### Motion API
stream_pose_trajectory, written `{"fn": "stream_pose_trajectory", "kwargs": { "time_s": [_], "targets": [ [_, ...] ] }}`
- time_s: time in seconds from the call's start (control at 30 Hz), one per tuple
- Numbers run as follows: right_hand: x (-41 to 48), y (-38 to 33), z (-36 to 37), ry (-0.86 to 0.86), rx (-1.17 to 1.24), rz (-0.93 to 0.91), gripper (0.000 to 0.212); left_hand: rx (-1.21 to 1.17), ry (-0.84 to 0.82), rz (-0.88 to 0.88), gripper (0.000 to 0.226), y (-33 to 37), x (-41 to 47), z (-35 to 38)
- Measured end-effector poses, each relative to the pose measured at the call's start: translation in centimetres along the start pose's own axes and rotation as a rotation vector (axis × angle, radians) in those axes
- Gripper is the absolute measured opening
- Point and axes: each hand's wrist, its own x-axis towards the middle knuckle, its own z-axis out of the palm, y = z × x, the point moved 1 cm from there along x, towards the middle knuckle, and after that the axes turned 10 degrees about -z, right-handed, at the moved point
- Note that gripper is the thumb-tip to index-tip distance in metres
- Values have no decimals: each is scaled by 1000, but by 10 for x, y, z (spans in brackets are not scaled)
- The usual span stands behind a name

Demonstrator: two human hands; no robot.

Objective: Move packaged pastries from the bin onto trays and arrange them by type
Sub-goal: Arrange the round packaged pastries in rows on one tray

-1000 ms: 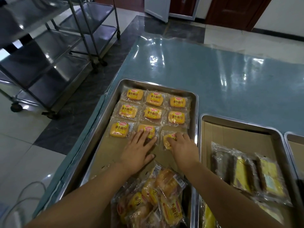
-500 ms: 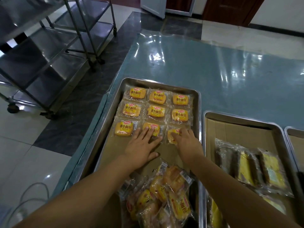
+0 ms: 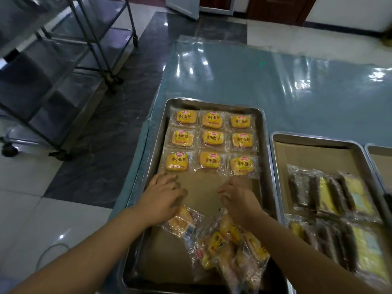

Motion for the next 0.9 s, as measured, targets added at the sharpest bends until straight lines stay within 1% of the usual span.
{"fn": "stream_pose_trajectory", "kwargs": {
  "time_s": [0.03,0.1,0.13,0.2,0.27,0.33,0.4,0.5,0.57,0.6,0.67,0.77,0.8,0.9],
  "targets": [
    [-2,-2,3,-4,2,20,17,-22,-12,33,40,-1,-3,2],
    [-6,-4,6,-23,-13,57,14,-12,-92,92,47,-1,-8,5],
    [-7,-5,7,-32,-21,77,13,2,-136,98,51,-1,-9,7],
    [-10,-6,8,-64,-31,131,11,20,-168,66,55,-3,-10,9],
    [-14,-8,9,-112,-45,171,16,26,-175,27,49,-4,-10,6],
    [-19,-10,11,-137,-40,197,22,-30,-183,-12,36,-6,-8,-2],
    [-22,-12,12,-140,-28,222,25,-161,-124,-73,21,-9,-5,-14],
    [-23,-13,14,-136,-19,250,26,-374,53,-221,18,-13,-1,-32],
    [-22,-15,14,-131,-33,262,26,-352,175,-256,19,-16,0,-35],
    [-22,-15,14,-127,-37,266,25,-308,209,-241,16,-18,-1,-34],
    [-22,-16,15,-117,-44,266,23,-225,213,-182,13,-21,-7,-25],
    [-22,-16,16,-99,-53,267,19,-117,125,-77,12,-26,-16,-11],
    [-22,-16,17,-92,-53,267,19,-83,115,-28,16,-27,-19,-10],
    [-21,-16,18,-95,-50,262,19,1,168,75,40,-29,-26,-10]
  ]
}}
